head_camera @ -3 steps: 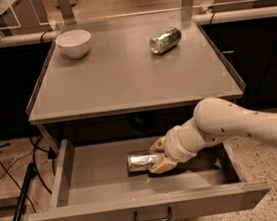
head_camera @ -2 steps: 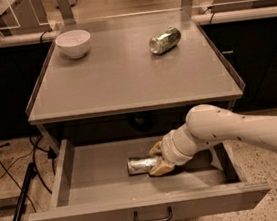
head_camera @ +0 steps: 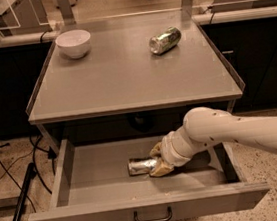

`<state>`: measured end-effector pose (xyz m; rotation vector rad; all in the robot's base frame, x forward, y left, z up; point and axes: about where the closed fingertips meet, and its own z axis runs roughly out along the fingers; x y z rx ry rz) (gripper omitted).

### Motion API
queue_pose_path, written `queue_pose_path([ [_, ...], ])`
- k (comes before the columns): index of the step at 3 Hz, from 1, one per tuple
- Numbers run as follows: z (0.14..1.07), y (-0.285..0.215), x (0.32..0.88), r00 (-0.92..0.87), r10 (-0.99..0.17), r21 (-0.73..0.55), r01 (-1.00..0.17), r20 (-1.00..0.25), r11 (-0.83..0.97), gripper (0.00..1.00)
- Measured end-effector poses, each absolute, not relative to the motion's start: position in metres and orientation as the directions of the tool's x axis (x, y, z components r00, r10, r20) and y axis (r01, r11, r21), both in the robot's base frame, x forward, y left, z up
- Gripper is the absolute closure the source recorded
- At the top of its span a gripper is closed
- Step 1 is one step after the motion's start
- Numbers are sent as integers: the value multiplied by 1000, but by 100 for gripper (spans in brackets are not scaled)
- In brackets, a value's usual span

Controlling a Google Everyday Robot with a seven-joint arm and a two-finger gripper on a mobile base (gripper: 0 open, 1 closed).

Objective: Place redbull can into top drawer

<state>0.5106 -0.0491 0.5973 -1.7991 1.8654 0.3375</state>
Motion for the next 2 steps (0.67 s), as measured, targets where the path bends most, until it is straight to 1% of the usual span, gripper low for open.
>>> queue_pose_path([
  [1,597,-49,511,19,-851,-175,-981,-525,86,62],
  [2,603,-50,508,8,-854,-171,-981,-521,95,37],
])
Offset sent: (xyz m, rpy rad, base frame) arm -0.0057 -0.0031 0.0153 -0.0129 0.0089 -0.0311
